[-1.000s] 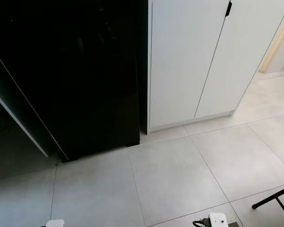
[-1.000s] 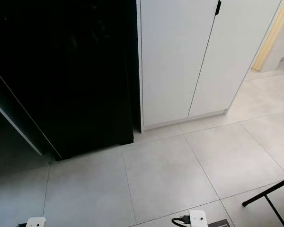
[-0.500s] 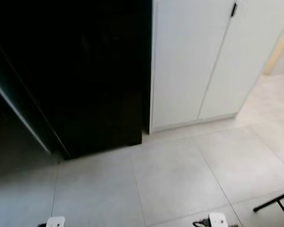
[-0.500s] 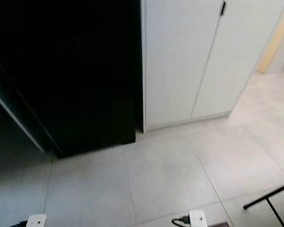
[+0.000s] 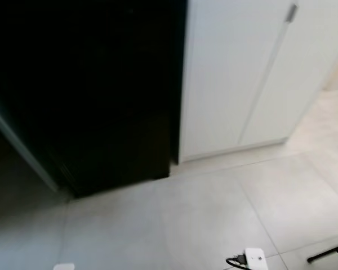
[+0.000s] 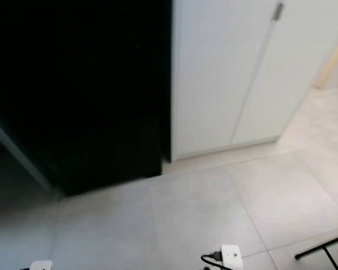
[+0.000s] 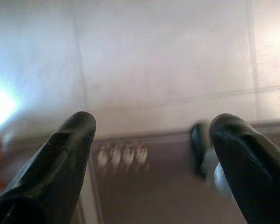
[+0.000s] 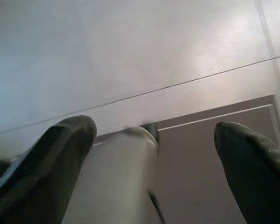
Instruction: Restocking fridge
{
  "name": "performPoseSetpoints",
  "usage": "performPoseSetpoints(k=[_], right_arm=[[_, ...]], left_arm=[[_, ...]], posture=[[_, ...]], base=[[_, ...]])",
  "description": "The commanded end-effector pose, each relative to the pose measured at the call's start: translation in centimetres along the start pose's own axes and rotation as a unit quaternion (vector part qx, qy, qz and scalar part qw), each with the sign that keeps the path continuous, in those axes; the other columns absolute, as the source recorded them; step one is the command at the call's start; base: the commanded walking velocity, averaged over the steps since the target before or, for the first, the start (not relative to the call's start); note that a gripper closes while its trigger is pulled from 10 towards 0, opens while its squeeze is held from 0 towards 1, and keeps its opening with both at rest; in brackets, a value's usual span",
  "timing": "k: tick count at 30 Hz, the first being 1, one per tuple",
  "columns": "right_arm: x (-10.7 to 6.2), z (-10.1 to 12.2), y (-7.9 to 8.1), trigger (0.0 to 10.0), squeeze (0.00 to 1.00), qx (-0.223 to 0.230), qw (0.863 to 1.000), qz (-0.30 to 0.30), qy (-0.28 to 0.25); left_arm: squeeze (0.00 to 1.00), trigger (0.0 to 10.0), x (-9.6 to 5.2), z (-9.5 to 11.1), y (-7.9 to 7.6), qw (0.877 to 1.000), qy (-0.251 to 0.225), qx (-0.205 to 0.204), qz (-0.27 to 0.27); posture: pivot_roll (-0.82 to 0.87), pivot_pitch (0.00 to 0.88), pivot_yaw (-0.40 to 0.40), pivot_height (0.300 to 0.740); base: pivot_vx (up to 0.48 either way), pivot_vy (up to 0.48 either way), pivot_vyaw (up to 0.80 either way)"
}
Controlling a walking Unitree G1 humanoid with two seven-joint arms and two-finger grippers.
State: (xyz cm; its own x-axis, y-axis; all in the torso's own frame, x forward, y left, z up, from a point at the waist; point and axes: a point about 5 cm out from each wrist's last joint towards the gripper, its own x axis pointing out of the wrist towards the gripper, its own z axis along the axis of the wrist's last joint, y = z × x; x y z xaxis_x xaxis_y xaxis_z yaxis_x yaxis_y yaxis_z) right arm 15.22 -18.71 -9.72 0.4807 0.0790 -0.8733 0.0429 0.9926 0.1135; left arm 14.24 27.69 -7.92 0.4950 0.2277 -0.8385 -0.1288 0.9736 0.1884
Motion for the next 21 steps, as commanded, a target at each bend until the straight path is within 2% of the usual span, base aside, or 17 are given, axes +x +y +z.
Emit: performPoseSetpoints(k=[1,10,21], right_arm=[[-0.12,0.26,-0.7,10.0,0.0,-0.003,1.0,-0.009,-0.002],[-0.09,0.31,-0.58,10.0,0.0,-0.005,1.0,-0.007,-0.004],[-0.1,0.21,-0.64,10.0,0.0,-0.014,1.0,-0.015,-0.004]], left_arm=[[0.0,10.0,0.01,-0.46,-0.71,1.0,0.008,-0.001,-0.009],[0.0,10.0,0.02,-0.41,-0.69,1.0,0.009,0.004,-0.01],[0.0,10.0,-0.01,-0.4,-0.78,1.0,0.003,0.005,-0.019]], posture=[[-0.03,0.0,0.023,0.74],[-0.03,0.0,0.028,0.74],[-0.03,0.0,0.03,0.74]], base=[[0.401,0.0,0.0],[0.382,0.0,0.0],[0.0,0.0,0.0]])
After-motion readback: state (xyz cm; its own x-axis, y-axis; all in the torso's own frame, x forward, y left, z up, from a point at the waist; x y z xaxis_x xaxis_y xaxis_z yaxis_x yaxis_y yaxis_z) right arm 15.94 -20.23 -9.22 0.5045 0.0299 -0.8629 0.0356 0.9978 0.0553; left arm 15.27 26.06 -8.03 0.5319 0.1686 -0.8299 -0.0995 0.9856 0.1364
